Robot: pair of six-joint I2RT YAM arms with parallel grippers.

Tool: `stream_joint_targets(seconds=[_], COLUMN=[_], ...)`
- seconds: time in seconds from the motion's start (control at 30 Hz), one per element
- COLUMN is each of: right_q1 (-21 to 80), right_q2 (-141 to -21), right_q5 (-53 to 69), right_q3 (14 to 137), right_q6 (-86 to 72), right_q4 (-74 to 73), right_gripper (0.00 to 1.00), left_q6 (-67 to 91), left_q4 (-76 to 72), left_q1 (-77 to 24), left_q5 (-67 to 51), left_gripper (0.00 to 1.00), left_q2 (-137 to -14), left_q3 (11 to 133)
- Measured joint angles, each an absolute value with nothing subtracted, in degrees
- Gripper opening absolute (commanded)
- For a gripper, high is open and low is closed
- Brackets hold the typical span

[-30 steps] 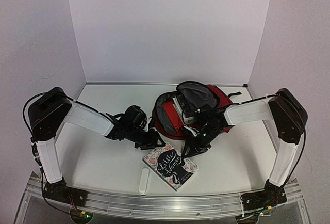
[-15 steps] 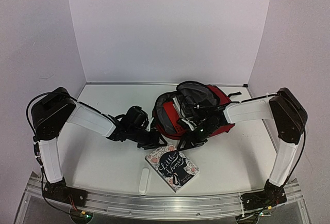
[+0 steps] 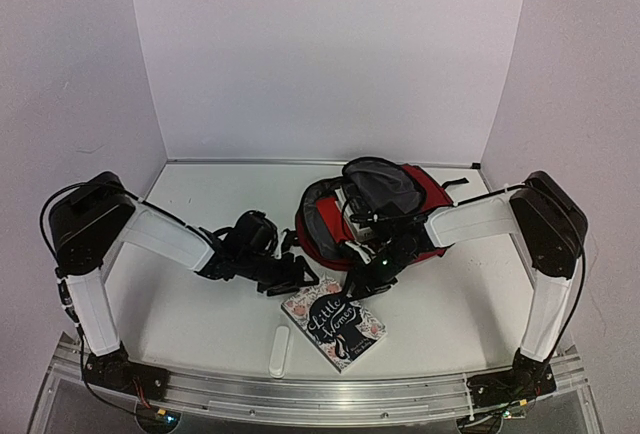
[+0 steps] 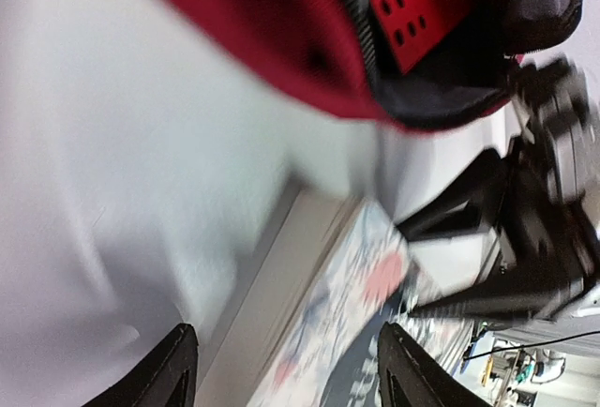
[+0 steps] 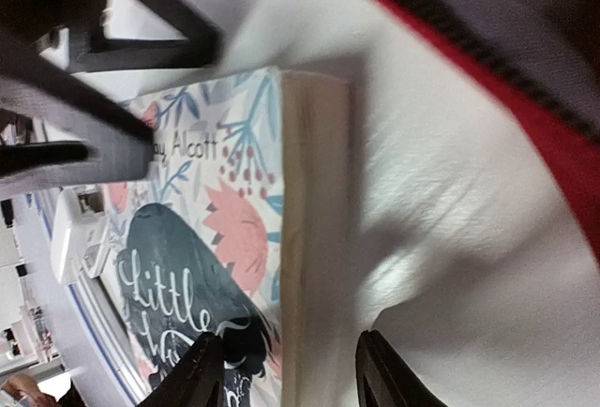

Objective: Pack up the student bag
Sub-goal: Pick up the book from the center of the board.

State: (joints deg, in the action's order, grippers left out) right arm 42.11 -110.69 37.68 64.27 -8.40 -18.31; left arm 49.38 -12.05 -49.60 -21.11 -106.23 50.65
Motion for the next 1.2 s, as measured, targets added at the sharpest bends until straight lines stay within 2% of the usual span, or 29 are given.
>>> stream_joint_targets(seconds=[0.2,0.3,0.7,0.83,1.13,1.2], right_q1=[42.11,42.11,42.11,41.31,40.53,40.53], right_q2=[-110.69,-110.69,-110.69,-111.76,-112.33,-112.04], right_q5=[36.12,36.29,41.03,42.76,44.52,44.85], right_q3=[63.94,63.94,63.85,64.52,67.41,67.79], right_q6=[-8.19,-8.15,-8.42,-9.20,-11.51,-11.93], right_q4=[-17.43,-17.29,-17.39,-18.78,-21.59,-21.95], right_gripper=[0.50,0.51,0.48,0.39,0.05,0.03], left_q6=[53.58,55.89,61.97,62.67,63.55,63.51], left_q4=[-8.91,-8.86,-13.97,-16.40,-22.72,-22.82], left_q1=[-50.47,-51.59,-55.68,-55.50,-55.07,-55.07], left_q5=[-17.44,-16.30,-16.86,-17.31,-16.22,-15.97], left_gripper=[0.71,0.70,0.65,0.63,0.60,0.58], left_q2=[-91.56,-88.39,-95.47,-99.46,-103.90,-103.90], left_q3=[39.89,37.34,37.18,40.24,42.41,42.40])
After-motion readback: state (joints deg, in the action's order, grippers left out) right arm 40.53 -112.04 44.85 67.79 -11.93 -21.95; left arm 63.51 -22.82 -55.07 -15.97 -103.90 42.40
